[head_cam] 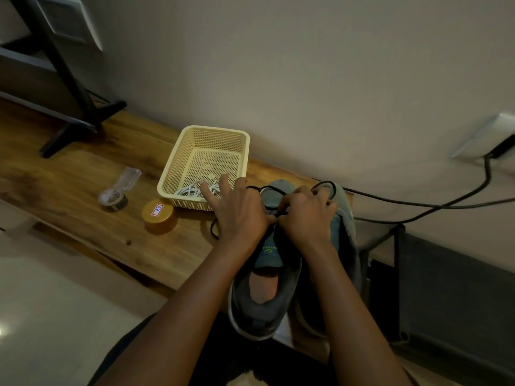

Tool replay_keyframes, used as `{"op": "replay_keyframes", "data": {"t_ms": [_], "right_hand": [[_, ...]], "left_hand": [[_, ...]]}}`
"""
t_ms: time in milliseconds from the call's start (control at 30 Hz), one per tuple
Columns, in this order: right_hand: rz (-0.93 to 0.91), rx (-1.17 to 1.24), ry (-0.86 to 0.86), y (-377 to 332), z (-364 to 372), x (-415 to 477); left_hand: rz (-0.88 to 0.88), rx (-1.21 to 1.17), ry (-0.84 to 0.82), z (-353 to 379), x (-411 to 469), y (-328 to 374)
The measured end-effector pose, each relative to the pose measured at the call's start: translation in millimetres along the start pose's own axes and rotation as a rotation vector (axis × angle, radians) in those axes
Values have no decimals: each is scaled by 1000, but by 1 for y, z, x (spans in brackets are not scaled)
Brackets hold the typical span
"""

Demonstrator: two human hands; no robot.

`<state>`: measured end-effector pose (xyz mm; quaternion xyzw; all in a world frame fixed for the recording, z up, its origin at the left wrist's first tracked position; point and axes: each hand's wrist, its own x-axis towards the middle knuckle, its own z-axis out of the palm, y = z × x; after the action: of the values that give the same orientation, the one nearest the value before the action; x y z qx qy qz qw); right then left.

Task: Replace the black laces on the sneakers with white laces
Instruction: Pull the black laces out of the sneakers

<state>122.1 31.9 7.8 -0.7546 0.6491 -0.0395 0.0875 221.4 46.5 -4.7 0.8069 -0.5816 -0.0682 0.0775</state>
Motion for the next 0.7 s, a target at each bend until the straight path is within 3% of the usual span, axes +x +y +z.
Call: {"op": "replay_keyframes", "data": {"t_ms": [367, 567, 700], "right_hand": [[15, -50, 35, 1, 5, 2], [276, 46, 258, 11, -2, 4], [139, 101, 242, 6, -3, 5]], "left_hand": [[-10, -41, 1, 1, 0, -1], [-32, -86, -5, -2, -1, -2], [-4, -83, -4, -2, -1, -3]]}}
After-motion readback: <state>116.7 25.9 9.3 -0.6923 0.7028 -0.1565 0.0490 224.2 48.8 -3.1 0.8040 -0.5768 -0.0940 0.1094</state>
